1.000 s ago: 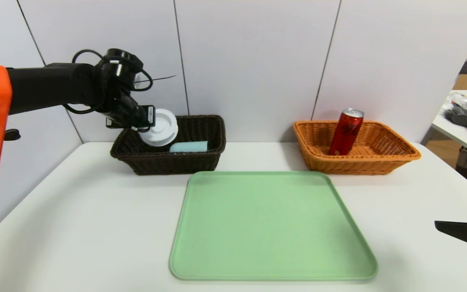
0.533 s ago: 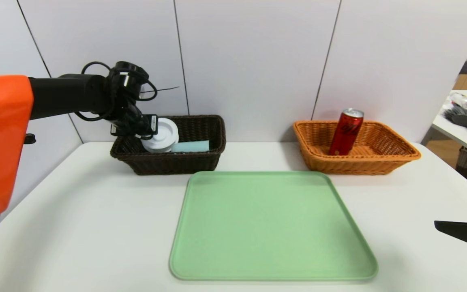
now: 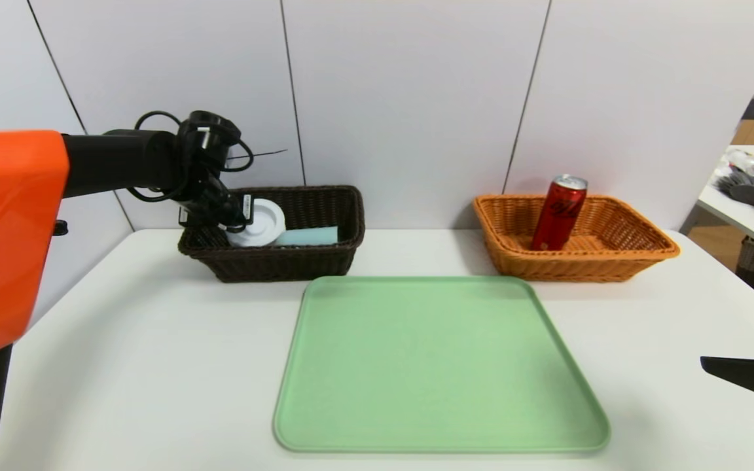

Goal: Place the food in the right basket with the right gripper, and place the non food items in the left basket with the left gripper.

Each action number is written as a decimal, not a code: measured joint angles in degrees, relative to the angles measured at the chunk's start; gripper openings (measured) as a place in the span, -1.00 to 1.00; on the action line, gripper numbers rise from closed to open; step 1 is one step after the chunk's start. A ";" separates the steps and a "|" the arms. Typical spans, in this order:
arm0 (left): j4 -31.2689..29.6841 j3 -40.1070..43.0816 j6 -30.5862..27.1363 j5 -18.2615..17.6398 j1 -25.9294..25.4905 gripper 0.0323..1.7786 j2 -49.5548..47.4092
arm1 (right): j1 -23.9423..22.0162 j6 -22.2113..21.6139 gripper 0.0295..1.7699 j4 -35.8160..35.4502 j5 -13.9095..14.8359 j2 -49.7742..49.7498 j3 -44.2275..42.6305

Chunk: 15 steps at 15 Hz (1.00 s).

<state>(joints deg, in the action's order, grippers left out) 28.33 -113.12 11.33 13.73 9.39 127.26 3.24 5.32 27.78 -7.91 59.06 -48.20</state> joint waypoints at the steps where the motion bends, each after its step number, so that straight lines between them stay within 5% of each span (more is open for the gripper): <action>1: 0.00 0.00 -0.02 0.02 -0.02 -0.82 0.11 | -0.02 0.00 0.92 0.02 0.00 0.04 0.00; 2: 0.00 0.00 -0.04 0.05 -0.07 -0.82 0.20 | -0.02 0.00 0.92 0.00 0.00 0.06 0.02; 8: -0.11 -0.06 0.09 0.10 -0.07 0.10 0.20 | -0.02 0.00 0.92 0.02 -0.02 0.11 0.11; 15: -0.11 -0.09 0.09 -0.06 0.06 0.58 -1.35 | -0.02 -0.02 0.92 0.07 0.00 0.15 0.13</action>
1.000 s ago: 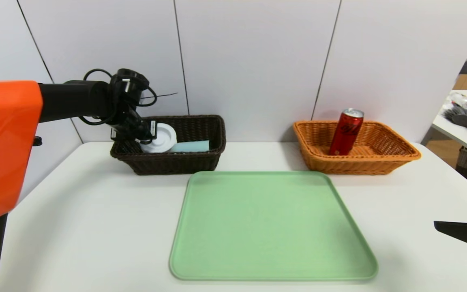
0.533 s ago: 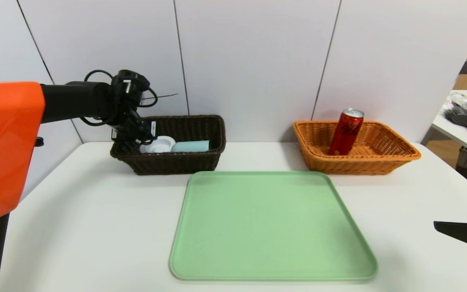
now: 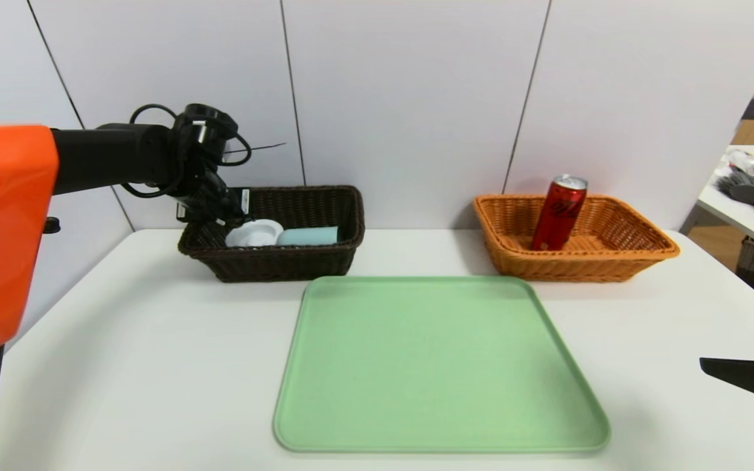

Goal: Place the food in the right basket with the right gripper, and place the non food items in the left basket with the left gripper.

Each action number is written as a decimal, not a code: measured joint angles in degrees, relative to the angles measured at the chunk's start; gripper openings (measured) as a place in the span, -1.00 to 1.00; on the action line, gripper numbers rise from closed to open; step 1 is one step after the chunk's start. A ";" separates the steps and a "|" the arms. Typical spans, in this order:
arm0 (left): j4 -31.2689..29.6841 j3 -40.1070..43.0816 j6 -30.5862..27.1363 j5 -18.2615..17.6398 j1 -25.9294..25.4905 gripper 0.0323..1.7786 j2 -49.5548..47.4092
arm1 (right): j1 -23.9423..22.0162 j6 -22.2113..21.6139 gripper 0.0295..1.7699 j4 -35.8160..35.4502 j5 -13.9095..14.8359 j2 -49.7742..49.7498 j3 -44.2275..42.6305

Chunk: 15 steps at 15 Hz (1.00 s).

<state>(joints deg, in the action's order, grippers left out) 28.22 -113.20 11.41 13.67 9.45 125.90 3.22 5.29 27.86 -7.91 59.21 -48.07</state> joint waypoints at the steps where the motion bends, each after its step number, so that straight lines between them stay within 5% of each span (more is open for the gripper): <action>1: -0.02 0.00 0.05 -0.05 0.06 0.62 -0.24 | 0.00 0.00 0.92 0.00 -0.02 -0.04 0.00; 15: 3.63 0.99 0.46 -0.17 10.95 0.87 -15.35 | 0.05 0.09 0.92 -0.10 0.39 -1.16 0.61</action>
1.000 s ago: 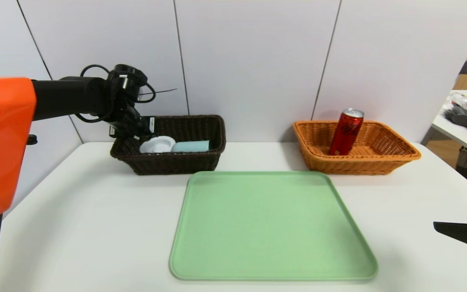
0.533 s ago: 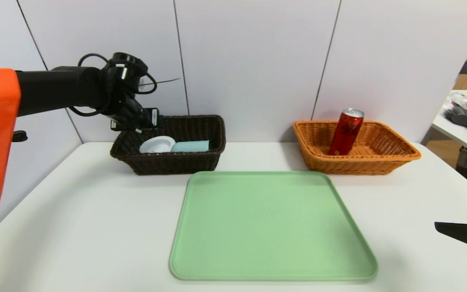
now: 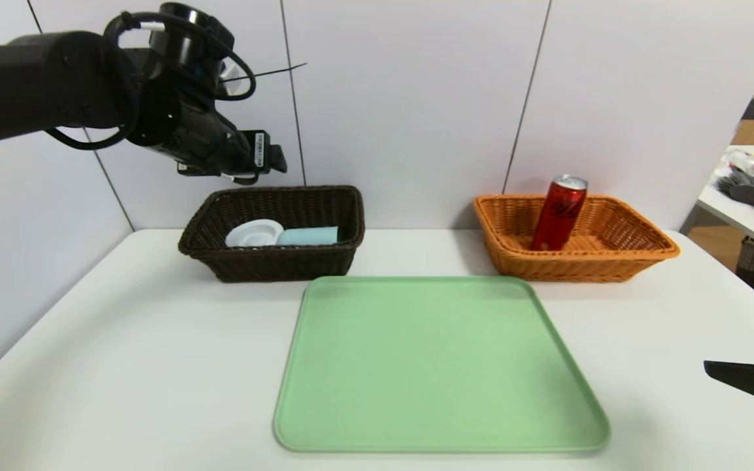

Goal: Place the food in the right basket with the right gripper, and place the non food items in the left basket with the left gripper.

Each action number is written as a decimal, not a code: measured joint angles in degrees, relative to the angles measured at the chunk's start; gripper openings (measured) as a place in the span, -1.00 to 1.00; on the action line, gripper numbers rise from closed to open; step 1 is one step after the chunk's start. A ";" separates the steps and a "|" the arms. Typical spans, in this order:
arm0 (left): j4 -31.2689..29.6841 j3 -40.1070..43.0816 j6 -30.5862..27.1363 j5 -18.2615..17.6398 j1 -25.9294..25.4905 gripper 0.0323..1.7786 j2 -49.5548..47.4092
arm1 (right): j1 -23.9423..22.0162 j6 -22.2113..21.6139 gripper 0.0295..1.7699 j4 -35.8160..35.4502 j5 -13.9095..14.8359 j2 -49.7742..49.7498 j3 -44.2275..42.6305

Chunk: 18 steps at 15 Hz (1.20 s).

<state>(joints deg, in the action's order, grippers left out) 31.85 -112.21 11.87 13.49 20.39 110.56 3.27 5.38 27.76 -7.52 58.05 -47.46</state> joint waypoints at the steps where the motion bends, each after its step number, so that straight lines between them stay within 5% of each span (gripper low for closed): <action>1: 1.83 1.00 -0.30 0.17 1.29 0.87 -2.34 | -0.05 -0.09 0.92 -0.34 0.11 0.00 0.28; 11: 2.05 28.32 -5.66 7.50 5.27 0.90 -34.49 | 2.38 3.19 0.92 -4.69 1.83 -0.39 -0.50; 18: 0.61 48.63 -6.67 6.95 -4.99 0.90 -59.01 | 3.15 4.46 0.92 -4.83 3.51 -6.53 3.06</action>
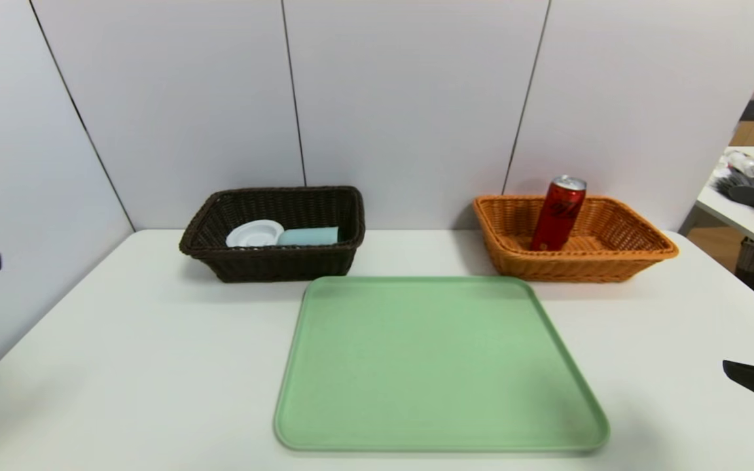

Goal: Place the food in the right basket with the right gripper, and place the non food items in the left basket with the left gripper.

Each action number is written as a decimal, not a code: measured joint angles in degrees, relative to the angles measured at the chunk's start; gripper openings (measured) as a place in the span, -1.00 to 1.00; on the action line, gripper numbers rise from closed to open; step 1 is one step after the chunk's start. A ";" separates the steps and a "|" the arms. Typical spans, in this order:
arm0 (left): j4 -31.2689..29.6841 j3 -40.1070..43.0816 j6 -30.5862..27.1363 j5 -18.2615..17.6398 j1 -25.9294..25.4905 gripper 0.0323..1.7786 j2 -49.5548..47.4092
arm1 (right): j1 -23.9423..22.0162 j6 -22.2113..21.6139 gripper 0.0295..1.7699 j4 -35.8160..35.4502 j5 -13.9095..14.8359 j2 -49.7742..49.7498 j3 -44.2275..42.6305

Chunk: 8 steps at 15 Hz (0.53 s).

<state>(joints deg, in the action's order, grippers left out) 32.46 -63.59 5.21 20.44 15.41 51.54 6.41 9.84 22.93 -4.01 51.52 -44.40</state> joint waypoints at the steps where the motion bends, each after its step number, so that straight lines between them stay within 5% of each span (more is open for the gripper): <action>1: -0.99 2.49 -0.04 -0.55 -1.38 0.90 -3.01 | -0.30 -0.11 0.92 0.05 0.43 -0.91 0.30; 8: -5.55 15.98 -0.04 -1.95 -8.78 0.90 -21.57 | -3.06 -0.39 0.92 -0.17 1.38 -10.29 5.68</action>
<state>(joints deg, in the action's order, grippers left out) 26.92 -47.60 5.17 18.49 6.63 29.98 3.35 9.45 22.76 -2.63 41.23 -38.72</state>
